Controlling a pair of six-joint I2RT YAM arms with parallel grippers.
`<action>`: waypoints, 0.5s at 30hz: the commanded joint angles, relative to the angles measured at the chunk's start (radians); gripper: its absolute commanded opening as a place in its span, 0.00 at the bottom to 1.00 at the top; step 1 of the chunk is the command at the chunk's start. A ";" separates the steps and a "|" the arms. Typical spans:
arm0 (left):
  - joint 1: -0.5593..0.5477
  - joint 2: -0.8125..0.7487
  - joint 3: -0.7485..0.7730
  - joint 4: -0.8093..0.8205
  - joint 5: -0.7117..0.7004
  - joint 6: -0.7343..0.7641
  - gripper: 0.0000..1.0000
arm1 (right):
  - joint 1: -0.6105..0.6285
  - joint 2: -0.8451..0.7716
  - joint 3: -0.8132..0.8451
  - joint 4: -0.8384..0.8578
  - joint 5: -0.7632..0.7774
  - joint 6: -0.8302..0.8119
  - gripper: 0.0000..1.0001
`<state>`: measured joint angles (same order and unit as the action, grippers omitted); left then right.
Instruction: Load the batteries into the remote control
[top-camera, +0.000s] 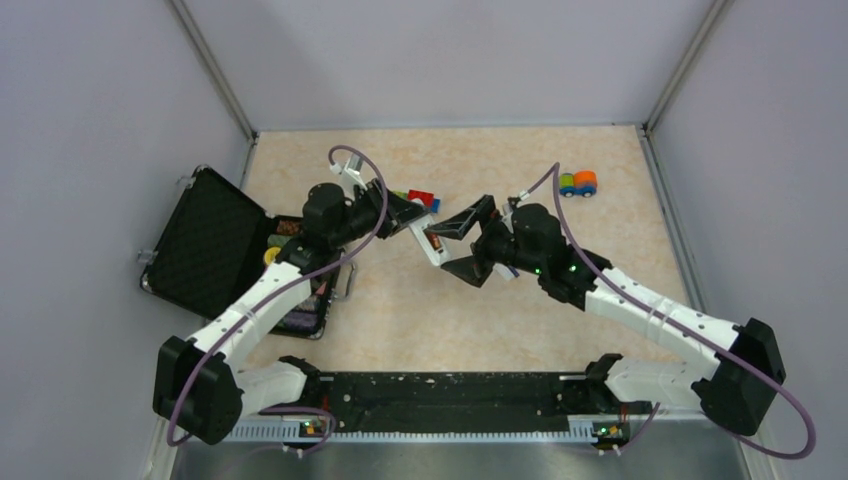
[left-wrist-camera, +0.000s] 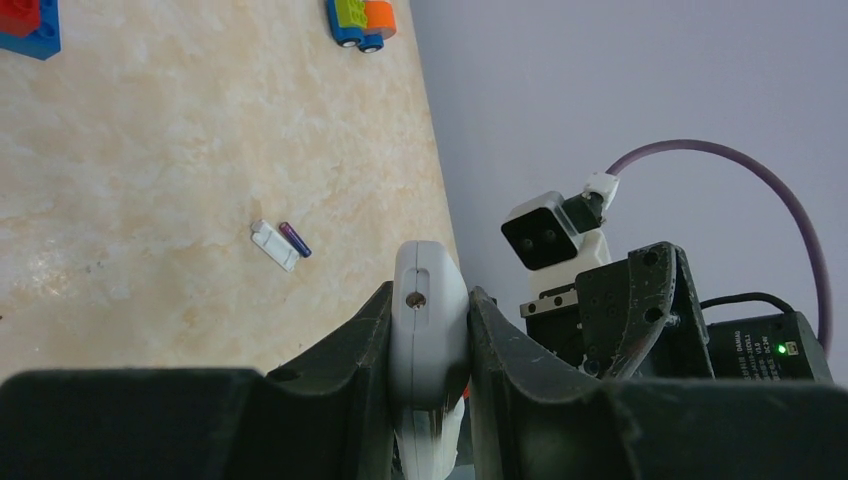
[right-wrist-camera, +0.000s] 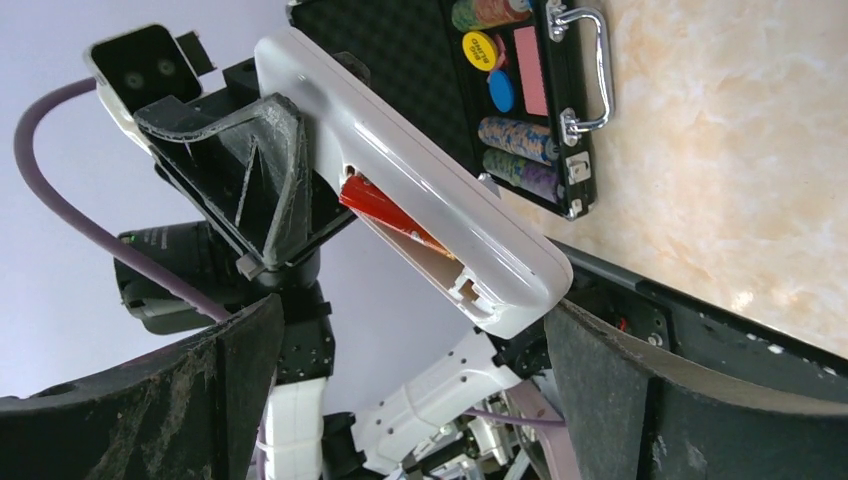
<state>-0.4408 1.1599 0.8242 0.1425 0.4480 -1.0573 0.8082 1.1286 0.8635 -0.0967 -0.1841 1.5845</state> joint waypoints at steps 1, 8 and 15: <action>0.003 -0.030 -0.006 0.078 -0.009 -0.010 0.00 | -0.003 0.020 0.008 0.131 -0.014 0.088 0.99; 0.002 -0.045 -0.018 0.065 0.006 -0.002 0.00 | -0.003 0.054 0.006 0.175 -0.023 0.110 0.99; 0.002 -0.063 -0.047 0.092 0.002 -0.012 0.00 | -0.004 0.077 -0.026 0.247 -0.024 0.200 0.99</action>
<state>-0.4332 1.1278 0.7937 0.1711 0.4274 -1.0622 0.8085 1.1934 0.8421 0.0162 -0.2085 1.7103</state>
